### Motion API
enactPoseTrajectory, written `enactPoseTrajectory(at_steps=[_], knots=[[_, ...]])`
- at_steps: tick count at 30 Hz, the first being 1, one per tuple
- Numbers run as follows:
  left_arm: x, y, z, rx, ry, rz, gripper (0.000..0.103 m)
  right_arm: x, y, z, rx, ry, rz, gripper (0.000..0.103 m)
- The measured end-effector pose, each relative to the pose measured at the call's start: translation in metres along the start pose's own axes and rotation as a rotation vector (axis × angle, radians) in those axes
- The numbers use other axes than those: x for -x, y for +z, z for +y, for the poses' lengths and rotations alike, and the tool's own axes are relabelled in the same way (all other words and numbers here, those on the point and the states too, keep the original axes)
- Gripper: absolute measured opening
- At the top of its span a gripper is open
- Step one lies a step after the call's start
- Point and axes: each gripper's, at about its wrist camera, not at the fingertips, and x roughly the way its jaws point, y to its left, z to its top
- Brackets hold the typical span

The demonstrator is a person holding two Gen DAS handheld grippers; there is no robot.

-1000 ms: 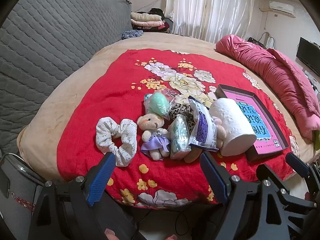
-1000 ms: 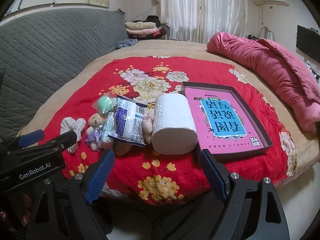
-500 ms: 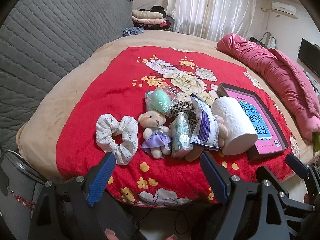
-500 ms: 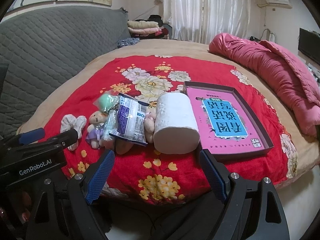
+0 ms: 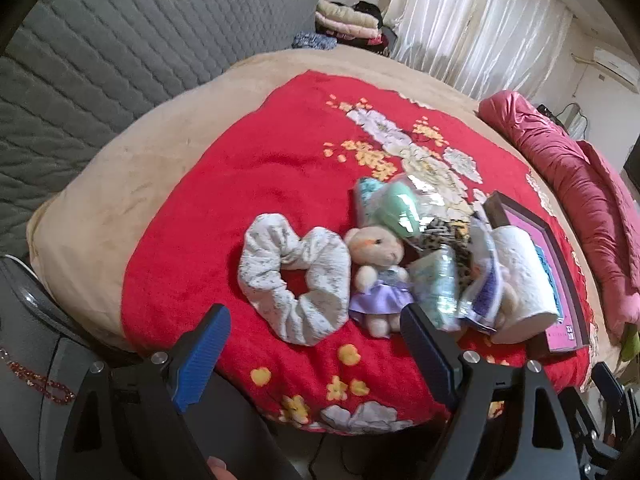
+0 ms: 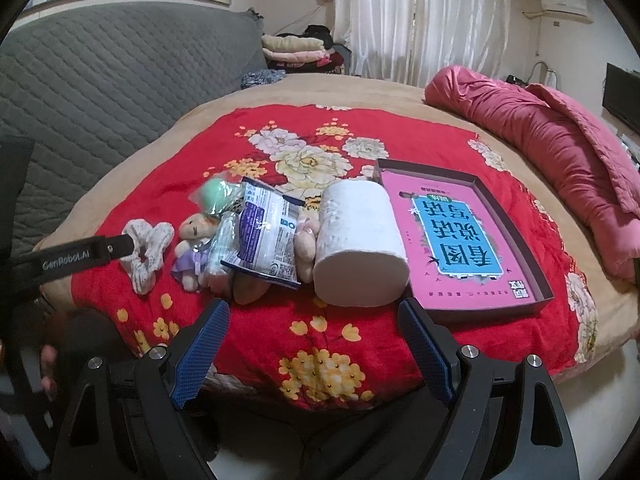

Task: Organize soft objects
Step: 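Grasp the white floral scrunchie with the left tool while the right tool grasps the white-blue snack bag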

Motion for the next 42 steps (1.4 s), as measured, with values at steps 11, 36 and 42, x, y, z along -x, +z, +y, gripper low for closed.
enactPoseTrajectory(at_steps=[11,36,42], knots=[[-0.044,0.014,0.011,0.017,0.018,0.066,0.086,-0.023,0.013,0.004,0.011,0.001,0.002,0.087],[-0.106,0.024,0.032,0.086,0.013,0.108,0.079,-0.144,0.076,0.036,0.104,0.071,0.105,0.068],[-0.112,0.029,0.028,0.074,-0.006,0.092,0.065,-0.143,0.067,0.037,0.14,0.081,0.056,0.048]])
